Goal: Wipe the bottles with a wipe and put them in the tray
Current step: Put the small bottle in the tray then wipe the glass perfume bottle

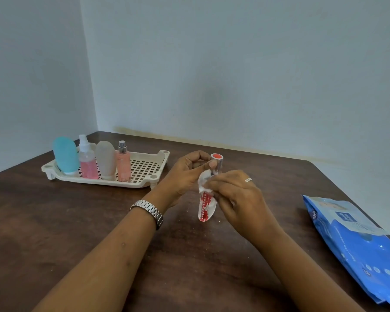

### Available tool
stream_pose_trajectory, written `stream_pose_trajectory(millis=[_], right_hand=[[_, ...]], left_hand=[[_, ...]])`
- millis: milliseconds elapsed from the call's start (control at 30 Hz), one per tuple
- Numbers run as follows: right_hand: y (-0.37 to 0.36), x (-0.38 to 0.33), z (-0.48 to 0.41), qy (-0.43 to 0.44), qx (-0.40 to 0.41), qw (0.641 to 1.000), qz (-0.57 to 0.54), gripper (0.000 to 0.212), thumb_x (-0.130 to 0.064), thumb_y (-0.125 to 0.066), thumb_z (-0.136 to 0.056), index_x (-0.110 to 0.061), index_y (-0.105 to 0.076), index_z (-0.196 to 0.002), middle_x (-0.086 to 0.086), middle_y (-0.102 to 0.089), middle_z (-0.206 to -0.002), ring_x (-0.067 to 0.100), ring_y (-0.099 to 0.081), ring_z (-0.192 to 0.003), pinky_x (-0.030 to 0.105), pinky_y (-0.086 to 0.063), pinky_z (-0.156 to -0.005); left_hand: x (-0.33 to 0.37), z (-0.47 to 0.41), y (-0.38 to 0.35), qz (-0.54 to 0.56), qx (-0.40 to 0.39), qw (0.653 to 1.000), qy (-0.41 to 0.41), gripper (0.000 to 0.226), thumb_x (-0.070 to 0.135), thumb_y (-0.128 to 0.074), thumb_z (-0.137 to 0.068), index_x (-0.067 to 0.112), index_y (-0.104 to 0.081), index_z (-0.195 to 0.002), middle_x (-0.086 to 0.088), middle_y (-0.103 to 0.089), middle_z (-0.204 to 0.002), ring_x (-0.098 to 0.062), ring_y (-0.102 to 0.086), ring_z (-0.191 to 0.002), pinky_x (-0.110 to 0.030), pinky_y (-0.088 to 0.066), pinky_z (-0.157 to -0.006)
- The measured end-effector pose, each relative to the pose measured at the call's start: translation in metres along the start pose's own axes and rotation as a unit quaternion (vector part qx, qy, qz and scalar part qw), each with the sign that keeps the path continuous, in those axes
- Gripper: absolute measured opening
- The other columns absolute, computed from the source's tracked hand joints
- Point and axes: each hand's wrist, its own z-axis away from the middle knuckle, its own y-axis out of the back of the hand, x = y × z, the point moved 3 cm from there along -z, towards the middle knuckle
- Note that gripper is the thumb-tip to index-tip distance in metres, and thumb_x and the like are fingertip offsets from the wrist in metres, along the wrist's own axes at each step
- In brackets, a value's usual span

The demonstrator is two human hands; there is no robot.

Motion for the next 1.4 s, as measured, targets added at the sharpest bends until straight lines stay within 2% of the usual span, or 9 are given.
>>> stream_pose_trajectory(millis=[67, 133, 267, 400, 533, 733, 967, 1200, 1400], right_hand=[[0.000, -0.005, 0.002, 0.067, -0.040, 0.997, 0.014, 0.021, -0.013, -0.055, -0.088, -0.013, -0.070, -0.103, -0.002, -0.067, -0.105, 0.010, -0.054, -0.100, 0.018, -0.042, -0.089], [0.002, -0.001, 0.004, 0.057, -0.025, 0.998, -0.003, 0.021, -0.013, -0.055, -0.087, -0.012, -0.070, -0.101, -0.002, -0.067, -0.103, 0.009, -0.055, -0.099, 0.017, -0.043, -0.088], [0.014, 0.029, 0.008, -0.144, 0.113, 0.981, -0.072, 0.015, -0.013, -0.065, -0.085, -0.016, -0.071, -0.099, -0.006, -0.064, -0.097, 0.004, -0.059, -0.087, 0.010, -0.046, -0.074], [0.012, 0.052, 0.015, -0.285, 0.143, 0.938, -0.133, 0.027, -0.014, -0.060, -0.088, -0.024, -0.063, -0.113, -0.010, -0.062, -0.101, -0.009, -0.056, -0.092, 0.002, -0.041, -0.074], [-0.001, 0.041, 0.005, -0.279, 0.114, 0.945, -0.130, 0.025, -0.015, -0.055, -0.092, -0.018, -0.064, -0.115, -0.010, -0.059, -0.102, -0.014, -0.052, -0.090, 0.000, -0.039, -0.076], [-0.024, 0.026, -0.007, -0.233, 0.096, 0.959, -0.131, 0.024, -0.008, -0.052, -0.094, -0.015, -0.067, -0.111, -0.004, -0.067, -0.107, -0.001, -0.057, -0.095, 0.009, -0.045, -0.084], [-0.029, 0.031, -0.010, -0.279, 0.110, 0.934, -0.194, 0.030, -0.004, -0.051, -0.093, -0.019, -0.067, -0.112, -0.008, -0.066, -0.105, -0.013, -0.055, -0.089, 0.001, -0.042, -0.074], [-0.041, 0.041, -0.014, -0.376, 0.121, 0.885, -0.245, 0.022, -0.012, -0.050, -0.095, -0.014, -0.067, -0.109, -0.001, -0.068, -0.099, 0.003, -0.060, -0.084, 0.002, -0.043, -0.063], [-0.043, 0.051, -0.007, -0.397, 0.001, 0.897, -0.194, 0.023, -0.006, -0.050, -0.094, -0.013, -0.070, -0.104, 0.000, -0.070, -0.092, -0.003, -0.057, -0.069, 0.002, -0.041, -0.053]], left_hand=[[-0.001, 0.000, -0.001, 0.011, -0.008, 1.000, 0.012, 0.024, 0.029, -0.061, -0.082, 0.013, -0.064, -0.100, -0.005, -0.072, -0.097, -0.017, -0.066, -0.093, -0.031, -0.053, -0.085], [-0.002, 0.001, -0.002, 0.011, -0.012, 1.000, 0.019, 0.027, 0.032, -0.058, -0.083, 0.014, -0.063, -0.103, -0.002, -0.072, -0.097, -0.017, -0.066, -0.095, -0.034, -0.051, -0.091], [0.000, 0.003, -0.002, -0.017, 0.012, 0.999, 0.025, 0.028, 0.039, -0.054, -0.085, 0.022, -0.066, -0.103, 0.003, -0.071, -0.096, -0.013, -0.064, -0.093, -0.032, -0.047, -0.093], [-0.002, 0.005, -0.003, -0.014, 0.034, 0.999, 0.025, 0.030, 0.039, -0.043, -0.097, 0.022, -0.068, -0.101, -0.001, -0.071, -0.108, -0.020, -0.063, -0.106, -0.038, -0.044, -0.101], [-0.002, 0.006, -0.014, -0.009, 0.065, 0.998, 0.006, 0.053, 0.047, -0.035, -0.092, 0.006, -0.064, -0.111, -0.013, -0.067, -0.115, -0.020, -0.064, -0.103, -0.032, -0.052, -0.091], [-0.005, 0.005, -0.016, -0.004, 0.082, 0.997, -0.009, 0.039, 0.036, -0.043, -0.094, 0.008, -0.066, -0.107, -0.012, -0.069, -0.107, -0.018, -0.067, -0.099, -0.027, -0.054, -0.085], [-0.009, 0.006, -0.011, 0.001, 0.080, 0.997, 0.021, 0.044, 0.044, -0.043, -0.094, 0.009, -0.065, -0.110, -0.017, -0.068, -0.111, -0.030, -0.065, -0.107, -0.045, -0.050, -0.098], [-0.012, 0.000, -0.006, 0.034, 0.088, 0.995, 0.042, 0.052, 0.048, -0.048, -0.084, 0.008, -0.064, -0.113, -0.004, -0.069, -0.118, -0.021, -0.065, -0.110, -0.045, -0.047, -0.101], [-0.016, -0.002, 0.003, 0.026, 0.113, 0.993, 0.038, 0.054, 0.053, -0.043, -0.086, 0.010, -0.060, -0.114, -0.003, -0.067, -0.121, -0.025, -0.063, -0.112, -0.051, -0.047, -0.100]])
